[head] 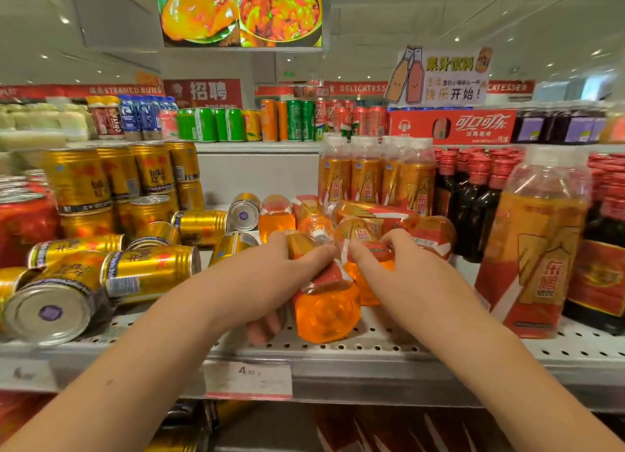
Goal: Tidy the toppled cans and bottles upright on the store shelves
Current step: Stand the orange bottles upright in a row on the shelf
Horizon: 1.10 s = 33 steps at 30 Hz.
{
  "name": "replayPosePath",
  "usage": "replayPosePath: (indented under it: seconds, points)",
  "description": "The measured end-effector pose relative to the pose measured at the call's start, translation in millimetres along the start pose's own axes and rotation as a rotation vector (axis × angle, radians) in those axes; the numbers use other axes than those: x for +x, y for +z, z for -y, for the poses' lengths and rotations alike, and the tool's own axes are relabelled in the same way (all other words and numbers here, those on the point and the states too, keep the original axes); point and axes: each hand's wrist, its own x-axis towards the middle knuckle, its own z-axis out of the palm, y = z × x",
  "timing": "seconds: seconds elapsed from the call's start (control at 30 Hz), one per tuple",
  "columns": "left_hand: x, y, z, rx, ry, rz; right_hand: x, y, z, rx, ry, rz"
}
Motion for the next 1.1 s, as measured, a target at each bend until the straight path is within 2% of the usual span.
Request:
replayPosePath:
  seconds: [0.07, 0.23, 0.5, 0.6, 0.8, 0.9, 1.0, 1.1]
  points:
    - [0.2, 3.3, 3.2, -0.067, 0.028, 0.0, 1.6, -0.1, -3.9, 0.104, 0.042, 0.058]
    - [-5.7, 12.1, 11.6, -0.262, 0.106, -0.153, 3.1, -0.9, -13.8, 0.399, 0.133, 0.128]
    - [-11.2, 16.0, 13.4, -0.504, 0.131, -0.168, 19.3, -4.6, 0.0, 0.159, 0.113, 0.21]
    - [-16.4, 19.6, 16.9, -0.568, 0.169, -0.222, 9.8, 1.3, -2.8, 0.135, 0.088, 0.165]
    - [-26.3, 30.3, 18.6, -0.699, 0.361, -0.373, -9.0, -0.3, -9.3, 0.161, 0.051, 0.116]
    - [-29.3, 36.4, 23.6, -0.613, 0.432, -0.478, -20.7, 0.4, -9.8, 0.029, -0.016, -0.025]
    - [-30.7, 40.7, 28.8, -0.451, 0.498, -0.588, -33.5, 1.4, -1.1, 0.097, -0.187, -0.218]
    - [-28.3, 44.2, 31.9, -0.368, 0.537, -0.665, -40.5, 6.9, 12.0, 0.088, -0.305, -0.246]
